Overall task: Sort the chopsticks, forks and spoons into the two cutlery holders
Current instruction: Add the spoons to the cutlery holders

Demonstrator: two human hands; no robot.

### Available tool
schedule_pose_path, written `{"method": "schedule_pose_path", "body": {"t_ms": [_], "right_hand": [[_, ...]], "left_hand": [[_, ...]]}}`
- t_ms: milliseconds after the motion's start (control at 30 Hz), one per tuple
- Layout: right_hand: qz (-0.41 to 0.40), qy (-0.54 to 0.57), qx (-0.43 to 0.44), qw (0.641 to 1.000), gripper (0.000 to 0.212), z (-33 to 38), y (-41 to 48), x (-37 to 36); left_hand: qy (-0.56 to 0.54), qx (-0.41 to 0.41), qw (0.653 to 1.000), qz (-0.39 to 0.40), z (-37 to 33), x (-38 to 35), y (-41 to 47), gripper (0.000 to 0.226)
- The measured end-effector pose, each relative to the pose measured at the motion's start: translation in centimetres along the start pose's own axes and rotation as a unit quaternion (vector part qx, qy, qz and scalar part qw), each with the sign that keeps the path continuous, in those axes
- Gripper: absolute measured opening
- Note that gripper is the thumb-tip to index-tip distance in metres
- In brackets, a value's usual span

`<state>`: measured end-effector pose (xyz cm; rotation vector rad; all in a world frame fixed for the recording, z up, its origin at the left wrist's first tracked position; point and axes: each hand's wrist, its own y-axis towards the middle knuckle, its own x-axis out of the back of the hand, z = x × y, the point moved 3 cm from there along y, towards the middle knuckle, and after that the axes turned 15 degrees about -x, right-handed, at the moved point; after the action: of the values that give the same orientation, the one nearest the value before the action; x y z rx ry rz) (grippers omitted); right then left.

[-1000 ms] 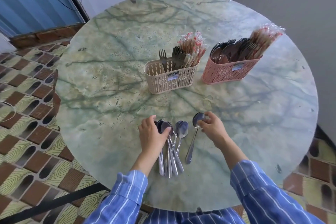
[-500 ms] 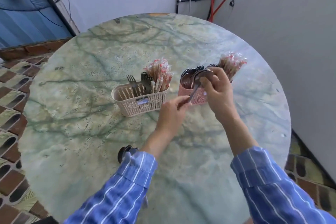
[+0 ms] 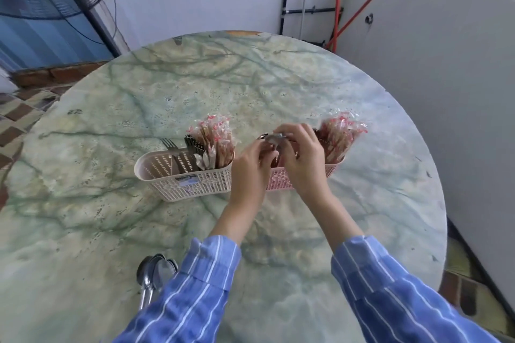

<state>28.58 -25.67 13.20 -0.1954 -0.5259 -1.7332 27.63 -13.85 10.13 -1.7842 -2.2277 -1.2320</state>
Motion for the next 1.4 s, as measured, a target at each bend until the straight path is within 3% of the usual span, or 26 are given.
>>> {"method": "schedule_pose_path", "body": {"t_ms": [167,333,467,667,867,1100,1400], "right_hand": [[0.01,-0.023,0.0,1.0,0.019,-2.3,-0.5,-1.2],[-0.034,-0.154,0.051,0.986,0.021,-2.9,-1.1,-1.9],[-0.001,-0.15,0.008,0.989,0.026,-3.6,-1.1,-2.4],[0.072,-0.11,-0.003,0.991,0.031,-3.3,-0.3,-1.7],[-0.022,-0.067,-0.011,0.997,0.03,-4.7,-0.9,1.2],[-0.032,-0.132,-0.033,0.99,0.022,-4.9,0.6,2.0],[-0.053,-0.146,-0.039,0.987,0.024,-4.4,0.9,3.0]], "left_hand": [[0.002,0.011,0.999,-0.049,0.8,-0.3,-2.3,0.026],[0.007,0.024,0.995,-0.101,1.1,-0.5,-2.9,0.035],[-0.028,0.046,0.998,-0.044,2.5,-1.4,-1.9,0.055],[-0.105,0.083,0.989,0.06,3.8,-1.8,0.1,0.058],[-0.12,0.036,0.988,0.091,4.1,-2.2,1.7,0.067],[-0.068,-0.016,0.991,0.112,3.5,-2.5,2.5,0.06],[-0.017,-0.07,0.997,0.012,3.2,-1.8,2.0,0.022]]}}
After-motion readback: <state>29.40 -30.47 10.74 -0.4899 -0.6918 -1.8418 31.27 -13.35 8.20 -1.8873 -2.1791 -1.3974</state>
